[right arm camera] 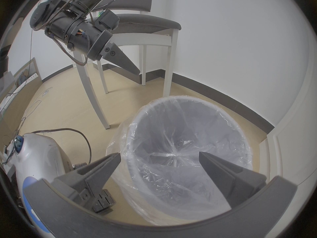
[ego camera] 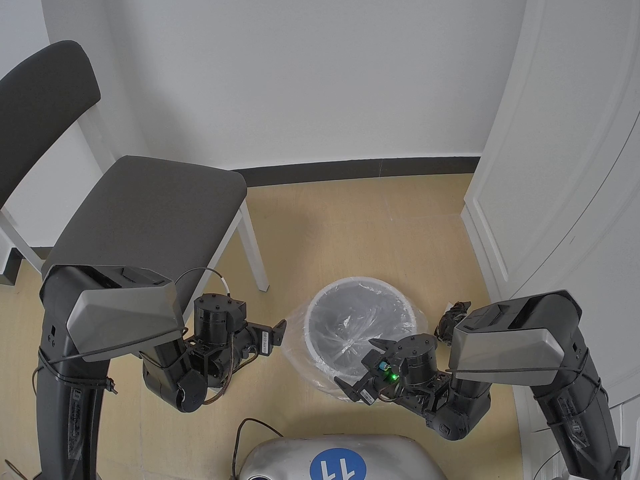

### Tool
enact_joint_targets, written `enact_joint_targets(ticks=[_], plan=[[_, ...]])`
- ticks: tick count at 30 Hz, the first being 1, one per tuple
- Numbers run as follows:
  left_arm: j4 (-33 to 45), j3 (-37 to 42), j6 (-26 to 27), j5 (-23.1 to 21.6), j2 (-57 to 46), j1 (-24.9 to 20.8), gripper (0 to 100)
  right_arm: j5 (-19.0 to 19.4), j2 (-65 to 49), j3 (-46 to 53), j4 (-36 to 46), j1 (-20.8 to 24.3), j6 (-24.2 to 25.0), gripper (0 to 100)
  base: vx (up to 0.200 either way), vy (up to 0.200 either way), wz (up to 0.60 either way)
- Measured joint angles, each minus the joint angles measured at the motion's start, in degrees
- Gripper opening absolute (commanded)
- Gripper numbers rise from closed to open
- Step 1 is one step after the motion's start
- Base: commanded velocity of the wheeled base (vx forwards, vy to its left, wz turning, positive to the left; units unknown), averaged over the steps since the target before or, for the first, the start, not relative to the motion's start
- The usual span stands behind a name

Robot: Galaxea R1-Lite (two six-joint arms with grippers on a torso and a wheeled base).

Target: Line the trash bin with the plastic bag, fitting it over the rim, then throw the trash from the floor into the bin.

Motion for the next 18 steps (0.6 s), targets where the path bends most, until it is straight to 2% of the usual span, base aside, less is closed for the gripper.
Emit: enact_joint_targets(ticks=[8, 18], plan=[[0.0, 0.0, 0.0, 0.0, 0.1, 0.0, 100, 0.2, -0.8, 1.0, 0.9, -0.7, -0.2, 100, 0.0, 0.0, 0.0], [0.0, 0.0, 0.0, 0.0, 0.3, 0.1, 100, 0.2, -0.6, -0.4, 6.5, -3.8, -1.8, 100, 0.0, 0.0, 0.0]])
